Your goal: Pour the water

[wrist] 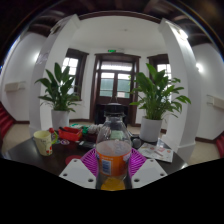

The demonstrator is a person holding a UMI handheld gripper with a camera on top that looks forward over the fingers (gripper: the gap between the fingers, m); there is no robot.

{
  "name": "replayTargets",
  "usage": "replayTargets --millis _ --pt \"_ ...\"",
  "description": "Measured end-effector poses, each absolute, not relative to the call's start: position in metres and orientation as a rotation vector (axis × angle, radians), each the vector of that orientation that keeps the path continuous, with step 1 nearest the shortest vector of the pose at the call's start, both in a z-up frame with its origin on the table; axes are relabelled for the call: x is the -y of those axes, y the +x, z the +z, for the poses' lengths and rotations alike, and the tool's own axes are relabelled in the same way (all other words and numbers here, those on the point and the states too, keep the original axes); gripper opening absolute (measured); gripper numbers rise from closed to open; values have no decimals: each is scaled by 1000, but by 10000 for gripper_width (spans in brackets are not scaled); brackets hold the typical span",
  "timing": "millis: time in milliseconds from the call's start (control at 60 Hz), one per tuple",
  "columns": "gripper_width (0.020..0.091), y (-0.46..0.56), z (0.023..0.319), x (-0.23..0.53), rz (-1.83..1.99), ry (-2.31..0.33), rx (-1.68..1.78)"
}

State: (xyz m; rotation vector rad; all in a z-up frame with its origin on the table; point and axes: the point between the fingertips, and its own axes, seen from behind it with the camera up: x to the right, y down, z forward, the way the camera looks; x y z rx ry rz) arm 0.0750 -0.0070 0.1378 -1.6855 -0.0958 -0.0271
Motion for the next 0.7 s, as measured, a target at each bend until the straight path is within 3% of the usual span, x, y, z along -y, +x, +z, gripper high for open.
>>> replayTargets --millis 250,700 --pt "346 10 150 -28 -355 -1661 595" --pt "349 -105 154 -102 -1033 -1282 1402"
